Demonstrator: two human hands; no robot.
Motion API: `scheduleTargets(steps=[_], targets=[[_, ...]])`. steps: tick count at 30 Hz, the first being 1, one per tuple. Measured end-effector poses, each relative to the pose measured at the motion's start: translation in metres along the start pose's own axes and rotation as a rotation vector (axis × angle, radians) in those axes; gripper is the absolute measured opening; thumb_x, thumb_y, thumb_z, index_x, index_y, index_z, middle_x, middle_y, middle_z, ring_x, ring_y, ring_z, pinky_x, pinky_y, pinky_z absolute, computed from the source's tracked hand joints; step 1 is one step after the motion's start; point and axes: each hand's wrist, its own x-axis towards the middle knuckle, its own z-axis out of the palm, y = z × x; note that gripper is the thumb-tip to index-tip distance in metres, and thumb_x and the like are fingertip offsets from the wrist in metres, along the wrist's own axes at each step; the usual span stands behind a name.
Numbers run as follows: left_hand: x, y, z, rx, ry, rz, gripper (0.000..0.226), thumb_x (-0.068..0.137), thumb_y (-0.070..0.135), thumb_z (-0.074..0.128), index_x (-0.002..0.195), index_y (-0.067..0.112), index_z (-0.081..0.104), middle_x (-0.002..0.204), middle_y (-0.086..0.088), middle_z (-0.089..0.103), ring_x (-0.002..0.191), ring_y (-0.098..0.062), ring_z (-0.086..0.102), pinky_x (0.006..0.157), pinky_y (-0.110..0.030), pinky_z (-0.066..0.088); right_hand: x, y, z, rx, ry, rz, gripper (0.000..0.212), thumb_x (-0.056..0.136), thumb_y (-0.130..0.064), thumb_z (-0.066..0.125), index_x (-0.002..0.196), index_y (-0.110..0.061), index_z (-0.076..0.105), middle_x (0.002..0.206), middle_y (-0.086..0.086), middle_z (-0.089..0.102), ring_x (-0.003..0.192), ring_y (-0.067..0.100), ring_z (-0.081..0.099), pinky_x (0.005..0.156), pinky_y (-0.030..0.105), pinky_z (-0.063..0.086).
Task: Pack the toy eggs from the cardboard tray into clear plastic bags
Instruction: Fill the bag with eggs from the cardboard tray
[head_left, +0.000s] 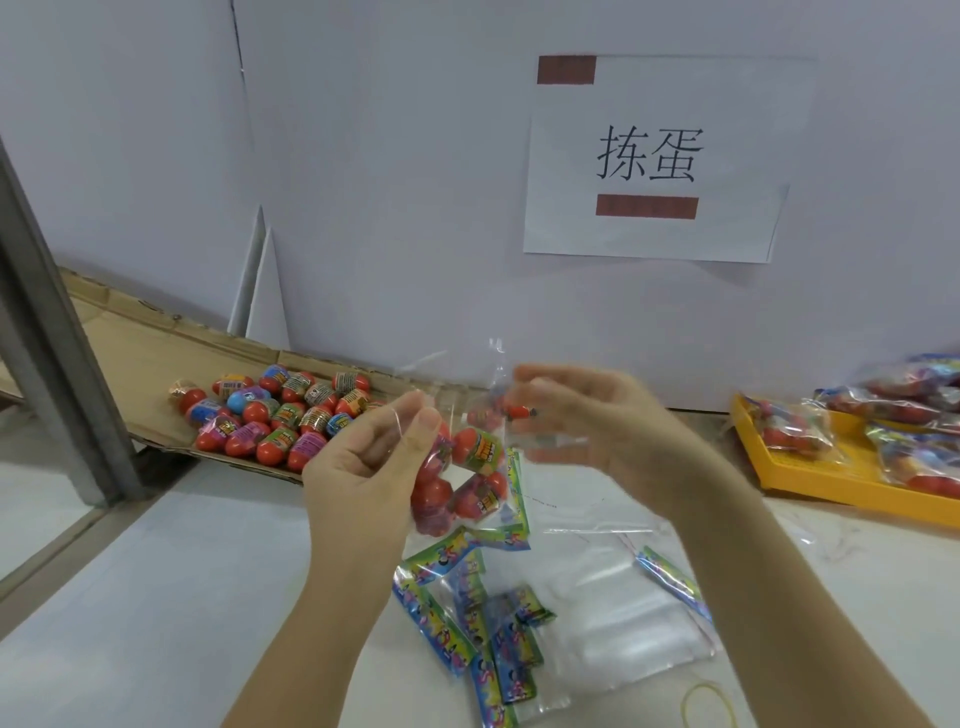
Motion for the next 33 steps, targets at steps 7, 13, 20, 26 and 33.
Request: scheduleTargets(steps=[7,13,20,26,33], targets=[[0.001,0.006,0.001,-0.134,0.006,-0.082,0.031,0.059,0.031,0.076,0.088,0.021,0.078,0.086,-0.001,0.077,0.083,-0.011,0.073,0.075,-0.025,0.06,0.008,0.017,0.019,0.088,0.123,0.014,0.004,0.08,-0.019,0.073,0.079,-0.015,0.075,0.082,0.007,0.074,0.07,0.019,0.07,0.066,0.031,0.059],[0.0,0.009,0.0,-0.228,-0.058,-0.18,0.018,0.064,0.032,0.073,0.079,0.025,0.081,0.076,0.002,0.075,0.064,-0.011,0.065,0.057,-0.027,0.056,0.012,0.018,0.028,0.101,0.166,0.028,0.014,0.091,-0.011,0.06,0.081,-0.012,0.069,0.068,0.0,0.064,0.059,0.014,0.062,0.059,0.029,0.056],[0.002,0.01,-0.001,-0.243,-0.055,-0.259,0.019,0.072,0.031,0.069,0.08,0.019,0.08,0.078,-0.007,0.063,0.065,-0.014,0.052,0.059,-0.029,0.043,0.012,0.018,0.028,0.132,0.203,0.007,0.017,0.091,-0.008,0.057,0.077,-0.013,0.066,0.069,0.003,0.062,0.054,0.014,0.059,0.052,0.028,0.054],[0.001,0.008,-0.001,-0.155,-0.005,-0.171,0.016,0.074,0.028,0.067,0.079,0.022,0.08,0.079,-0.008,0.073,0.069,-0.02,0.064,0.063,-0.034,0.054,0.011,0.017,0.025,0.131,0.208,0.001,0.016,0.091,-0.008,0.058,0.077,-0.013,0.065,0.069,0.002,0.064,0.056,0.016,0.059,0.052,0.028,0.054],[-0.002,0.006,-0.002,0.054,0.089,0.055,0.018,0.084,0.018,0.067,0.076,0.03,0.078,0.075,0.001,0.076,0.066,-0.013,0.071,0.056,-0.028,0.06,0.01,0.018,0.027,0.138,0.192,0.029,0.01,0.087,-0.017,0.068,0.095,-0.011,0.069,0.076,0.004,0.068,0.06,0.016,0.065,0.055,0.029,0.055]])
